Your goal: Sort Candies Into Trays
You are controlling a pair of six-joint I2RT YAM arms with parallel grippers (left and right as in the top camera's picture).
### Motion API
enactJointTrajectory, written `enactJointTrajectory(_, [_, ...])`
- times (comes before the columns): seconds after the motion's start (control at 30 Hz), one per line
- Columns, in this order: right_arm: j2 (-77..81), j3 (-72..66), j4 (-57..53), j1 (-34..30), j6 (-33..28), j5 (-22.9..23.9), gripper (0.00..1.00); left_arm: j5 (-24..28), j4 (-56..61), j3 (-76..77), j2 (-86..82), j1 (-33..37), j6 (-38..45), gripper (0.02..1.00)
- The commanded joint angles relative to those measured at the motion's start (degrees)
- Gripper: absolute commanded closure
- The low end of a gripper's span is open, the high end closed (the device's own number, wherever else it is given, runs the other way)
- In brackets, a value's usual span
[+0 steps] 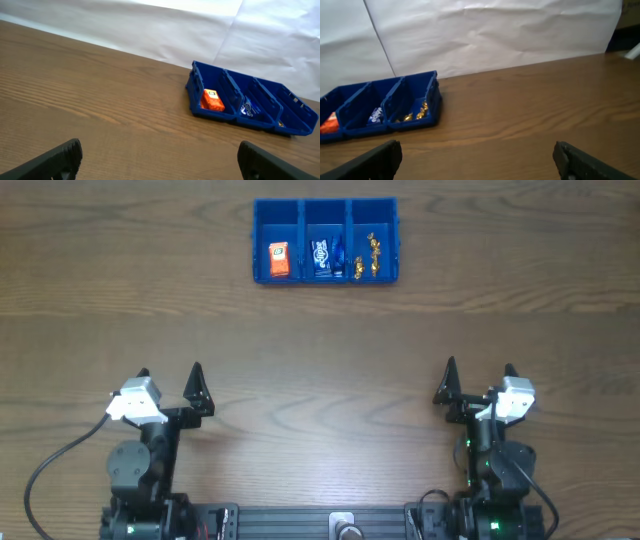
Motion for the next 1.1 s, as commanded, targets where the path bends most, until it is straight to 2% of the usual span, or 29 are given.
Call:
enactJointTrajectory(0.03, [-0.5, -0.1, 0.3, -0.3, -5.8, -0.5, 0.001, 0.5, -0.7, -1.8, -0.3, 0.2, 0.6, 0.02])
enactJointTrajectory(0.3, [-0.5, -0.1, -0.1, -0.3, -8.0, -1.7, 0.001, 0.5, -0.7, -1.8, -0.3, 0.2, 0.6, 0.02])
enactJointTrajectory(1.1, [-0.5, -0.1, -1.0, -0.5, -8.0, -1.6, 0.003, 0.5, -0.7, -1.8, -0.3, 0.2, 0.6, 0.02])
